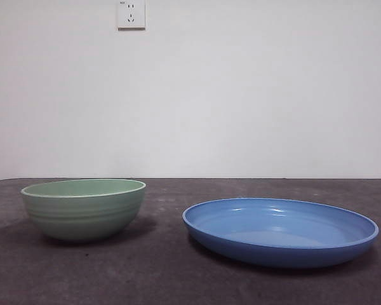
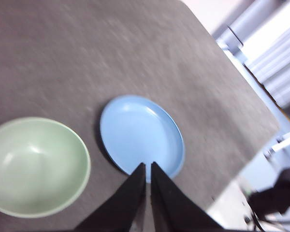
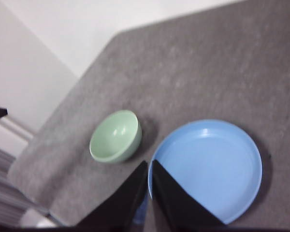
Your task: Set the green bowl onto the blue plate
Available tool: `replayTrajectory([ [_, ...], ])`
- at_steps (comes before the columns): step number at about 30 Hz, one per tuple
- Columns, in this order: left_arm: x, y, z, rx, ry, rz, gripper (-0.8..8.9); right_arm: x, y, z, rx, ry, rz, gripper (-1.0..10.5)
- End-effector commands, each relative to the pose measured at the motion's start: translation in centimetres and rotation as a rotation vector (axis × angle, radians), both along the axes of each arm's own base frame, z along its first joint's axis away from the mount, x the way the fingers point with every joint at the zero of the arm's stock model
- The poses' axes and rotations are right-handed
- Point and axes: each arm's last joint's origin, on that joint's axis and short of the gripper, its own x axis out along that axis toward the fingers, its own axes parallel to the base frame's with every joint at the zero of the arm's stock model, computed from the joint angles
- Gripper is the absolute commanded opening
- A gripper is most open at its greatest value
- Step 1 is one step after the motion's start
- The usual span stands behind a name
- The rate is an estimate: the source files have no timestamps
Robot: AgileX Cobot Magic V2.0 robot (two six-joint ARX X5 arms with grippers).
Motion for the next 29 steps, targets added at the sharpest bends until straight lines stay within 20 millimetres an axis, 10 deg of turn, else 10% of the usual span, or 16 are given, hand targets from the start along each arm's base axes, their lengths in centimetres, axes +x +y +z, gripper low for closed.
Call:
replayTrajectory([
  [1,0.28,-0.42,0.39,0.002,-0.016,-0.049,0.19,0.15,0.14,0.24,-0.054,-0.026,0.05,0.1],
  [15,0.34,-0.59,0.19,0.01,0.001,-0.059,0.38,0.13,0.29,-0.2,-0.103,-0.016,0.098,0.2],
  [23,0.33,-0.59,0.17,0.013,-0.001,-0.059,4.27,0.13,0.29,-0.2,-0.104,-0.016,0.098,4.9],
  [29,0.54,-0.44,0.06,0.073,-0.029,-0.003,6.28,0.12,0.29,-0.21,-0.104,-0.014,0.098,5.5],
])
